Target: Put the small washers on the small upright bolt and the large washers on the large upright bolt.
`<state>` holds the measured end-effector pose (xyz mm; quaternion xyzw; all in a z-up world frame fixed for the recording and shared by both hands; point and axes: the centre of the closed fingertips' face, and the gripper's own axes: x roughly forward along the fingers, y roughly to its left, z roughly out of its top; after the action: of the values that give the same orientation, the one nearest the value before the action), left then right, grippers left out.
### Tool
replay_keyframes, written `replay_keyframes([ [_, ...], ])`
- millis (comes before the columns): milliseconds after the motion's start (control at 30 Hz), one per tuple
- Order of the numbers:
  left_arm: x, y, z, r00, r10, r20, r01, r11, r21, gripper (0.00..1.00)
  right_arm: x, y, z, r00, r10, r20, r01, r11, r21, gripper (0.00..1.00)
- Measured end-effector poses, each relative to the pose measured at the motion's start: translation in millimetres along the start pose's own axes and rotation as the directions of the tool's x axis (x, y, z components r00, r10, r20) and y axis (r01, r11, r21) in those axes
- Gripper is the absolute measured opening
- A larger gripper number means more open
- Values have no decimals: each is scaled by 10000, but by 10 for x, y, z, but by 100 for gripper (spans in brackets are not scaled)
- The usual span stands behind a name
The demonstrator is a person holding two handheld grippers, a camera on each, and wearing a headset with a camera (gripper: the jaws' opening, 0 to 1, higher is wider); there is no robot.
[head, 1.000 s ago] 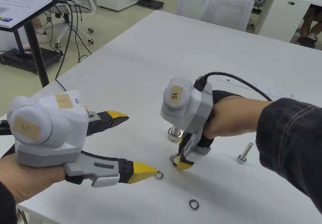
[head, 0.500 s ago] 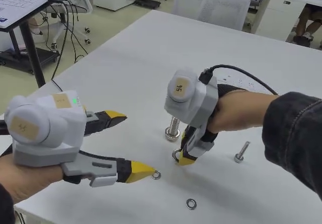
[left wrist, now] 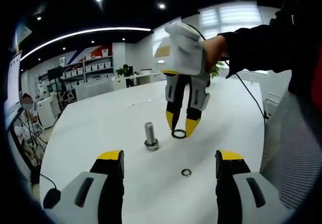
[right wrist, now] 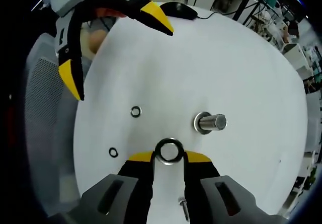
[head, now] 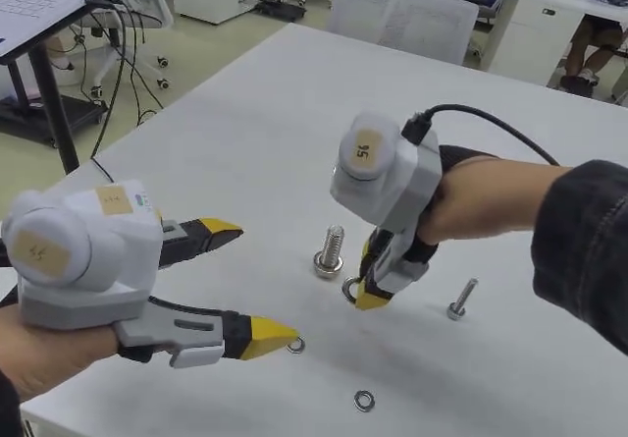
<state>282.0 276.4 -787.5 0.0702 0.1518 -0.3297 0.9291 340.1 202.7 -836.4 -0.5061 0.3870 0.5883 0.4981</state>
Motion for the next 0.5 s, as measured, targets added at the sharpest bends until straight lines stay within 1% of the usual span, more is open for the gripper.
replay_keyframes([
  [233,5,-20,5,10000,-67,25,67,10000,24,74,-159,-61,64,9997,-132,209,131,9999,50,23],
  [500,6,-26,10,9999,-101,56,101,9999,30,74,-269,-131,131,9989,-333,327,333,9994,-7,23],
])
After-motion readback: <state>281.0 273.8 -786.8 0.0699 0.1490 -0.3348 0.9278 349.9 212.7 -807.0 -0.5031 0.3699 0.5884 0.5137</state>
